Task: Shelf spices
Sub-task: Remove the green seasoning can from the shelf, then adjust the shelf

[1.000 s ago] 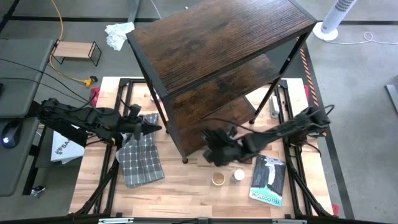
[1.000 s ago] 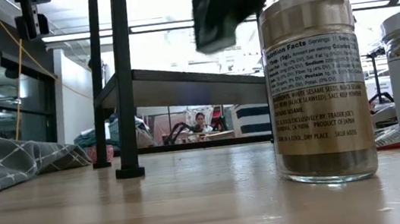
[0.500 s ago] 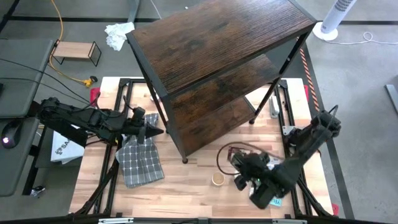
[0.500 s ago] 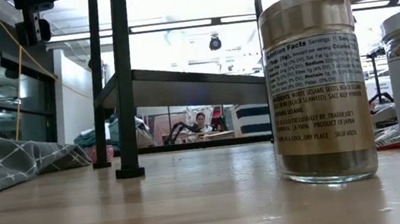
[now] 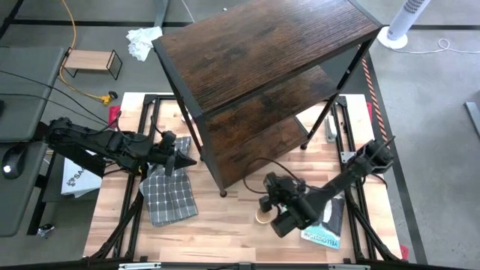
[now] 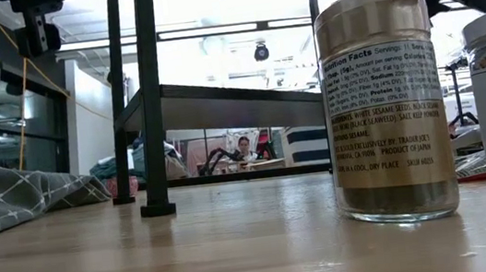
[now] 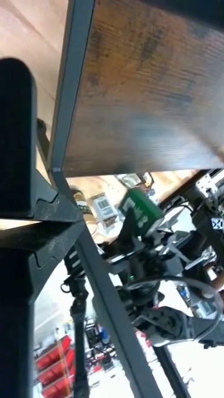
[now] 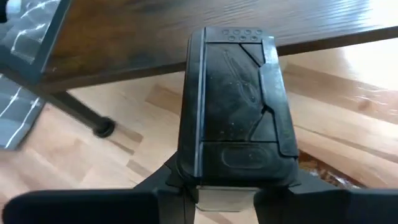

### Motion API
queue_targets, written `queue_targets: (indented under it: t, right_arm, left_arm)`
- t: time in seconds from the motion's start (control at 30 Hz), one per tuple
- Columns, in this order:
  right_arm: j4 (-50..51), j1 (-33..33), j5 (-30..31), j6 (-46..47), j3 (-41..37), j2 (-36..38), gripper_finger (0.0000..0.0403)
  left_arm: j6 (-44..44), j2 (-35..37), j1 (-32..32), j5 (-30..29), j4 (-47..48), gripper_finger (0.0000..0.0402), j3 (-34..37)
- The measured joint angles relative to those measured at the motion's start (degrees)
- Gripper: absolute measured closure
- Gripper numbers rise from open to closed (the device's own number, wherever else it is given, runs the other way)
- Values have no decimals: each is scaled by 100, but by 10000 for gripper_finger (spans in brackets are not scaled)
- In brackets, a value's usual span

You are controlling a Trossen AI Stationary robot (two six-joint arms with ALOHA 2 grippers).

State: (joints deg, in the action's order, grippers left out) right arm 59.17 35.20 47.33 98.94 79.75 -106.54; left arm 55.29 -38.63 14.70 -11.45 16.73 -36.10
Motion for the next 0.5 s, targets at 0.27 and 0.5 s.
queue_targets:
  t: [0.27,0.5]
  right_arm:
    - [-158,-146,-83,-154,0,-2,236]
    - [-158,-184,41,-175,0,-42,229]
  left_arm:
    - [54,0,-7,-209,-2,402,0]
    - [103,0,-7,-218,0,402,0]
